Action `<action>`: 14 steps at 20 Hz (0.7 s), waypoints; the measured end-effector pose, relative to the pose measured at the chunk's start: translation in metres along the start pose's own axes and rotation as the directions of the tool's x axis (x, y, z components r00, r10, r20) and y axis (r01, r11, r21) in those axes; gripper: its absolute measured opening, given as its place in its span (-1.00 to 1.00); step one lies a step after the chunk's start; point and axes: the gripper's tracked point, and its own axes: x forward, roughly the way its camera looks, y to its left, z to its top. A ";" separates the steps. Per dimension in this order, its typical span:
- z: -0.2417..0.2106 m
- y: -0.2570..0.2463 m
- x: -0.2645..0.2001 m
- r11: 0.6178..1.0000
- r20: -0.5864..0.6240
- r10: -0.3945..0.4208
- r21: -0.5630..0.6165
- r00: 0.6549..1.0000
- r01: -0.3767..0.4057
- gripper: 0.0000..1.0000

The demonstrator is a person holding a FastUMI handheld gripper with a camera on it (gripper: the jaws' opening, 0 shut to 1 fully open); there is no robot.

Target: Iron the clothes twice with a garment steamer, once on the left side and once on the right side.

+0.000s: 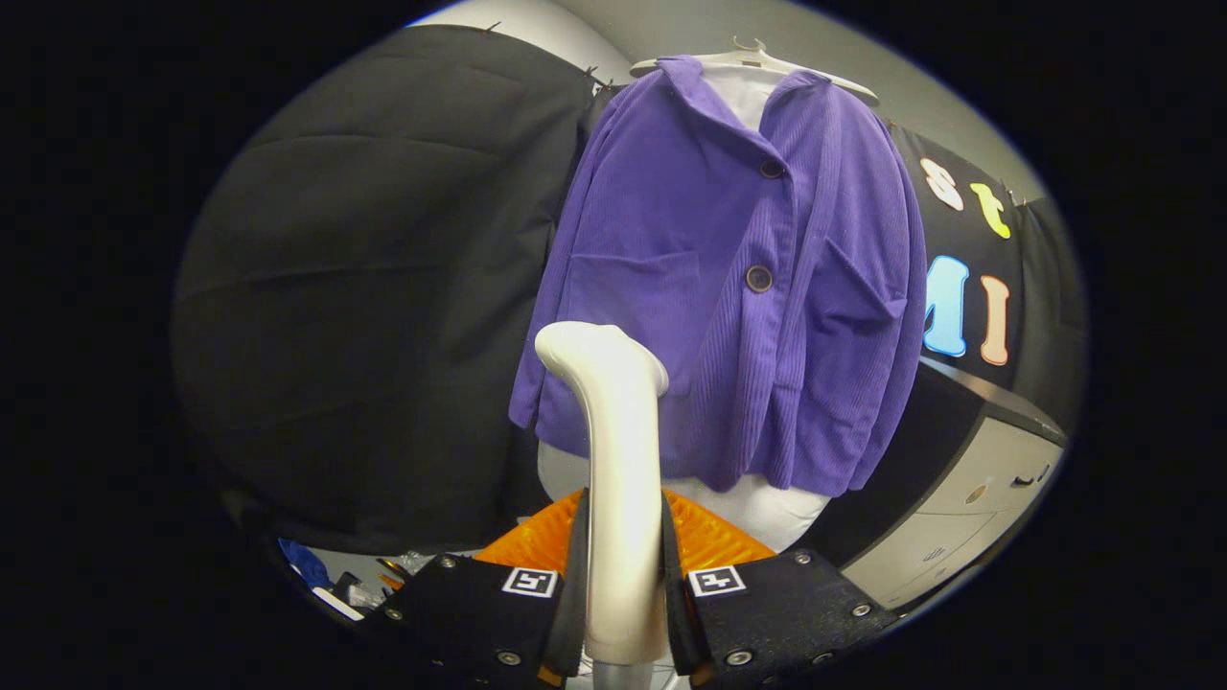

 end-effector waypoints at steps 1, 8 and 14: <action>-0.010 0.000 0.000 1.000 -0.019 0.002 0.010 1.000 -0.002 -0.29; -0.042 -0.011 -0.033 0.995 -0.053 0.010 0.104 0.999 -0.004 -0.29; -0.022 -0.067 -0.109 0.977 0.056 -0.042 0.213 0.998 0.029 -0.30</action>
